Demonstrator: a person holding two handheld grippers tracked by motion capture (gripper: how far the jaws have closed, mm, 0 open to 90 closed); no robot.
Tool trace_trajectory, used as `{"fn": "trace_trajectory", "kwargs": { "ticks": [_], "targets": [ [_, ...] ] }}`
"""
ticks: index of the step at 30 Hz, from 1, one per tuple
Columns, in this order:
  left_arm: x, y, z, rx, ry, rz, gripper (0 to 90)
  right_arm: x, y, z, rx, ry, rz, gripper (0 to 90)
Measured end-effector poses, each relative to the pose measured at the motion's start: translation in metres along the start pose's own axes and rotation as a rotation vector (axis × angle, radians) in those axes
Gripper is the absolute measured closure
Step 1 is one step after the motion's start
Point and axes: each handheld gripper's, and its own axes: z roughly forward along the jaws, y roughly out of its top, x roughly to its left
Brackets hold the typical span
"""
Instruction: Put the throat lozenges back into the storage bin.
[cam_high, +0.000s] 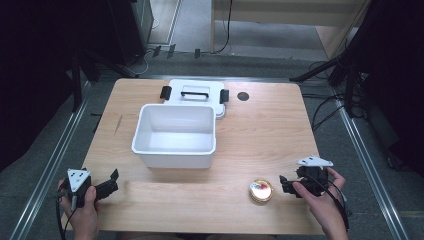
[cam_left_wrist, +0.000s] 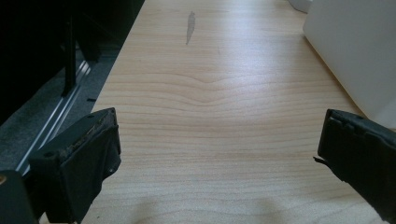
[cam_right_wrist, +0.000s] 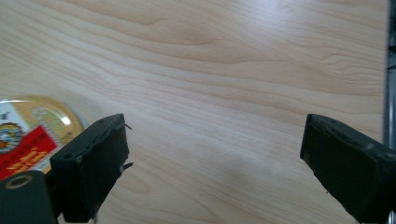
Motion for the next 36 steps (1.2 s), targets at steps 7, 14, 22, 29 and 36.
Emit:
{"fn": "trace_trajectory", "kwargs": {
  "ticks": [7,14,22,29,36],
  "targets": [
    [-0.001,0.0,0.0,0.001,0.001,0.008,0.0,0.027,0.026,0.0,0.169,0.111,-0.127,8.4],
    [-0.001,0.0,0.001,0.004,0.0,0.002,0.0,0.049,0.041,0.007,0.295,0.165,-0.251,12.3],
    [-0.001,0.002,0.004,0.027,-0.005,0.013,0.0,0.069,0.046,0.01,0.398,0.184,-0.353,12.5],
    [-0.002,0.003,0.006,0.047,-0.003,0.023,0.0,0.085,0.045,0.02,0.463,0.141,-0.381,12.1],
    [-0.002,0.003,0.006,0.053,-0.005,0.03,0.0,0.09,0.045,0.019,0.476,0.17,-0.358,13.0]
  ]
}}
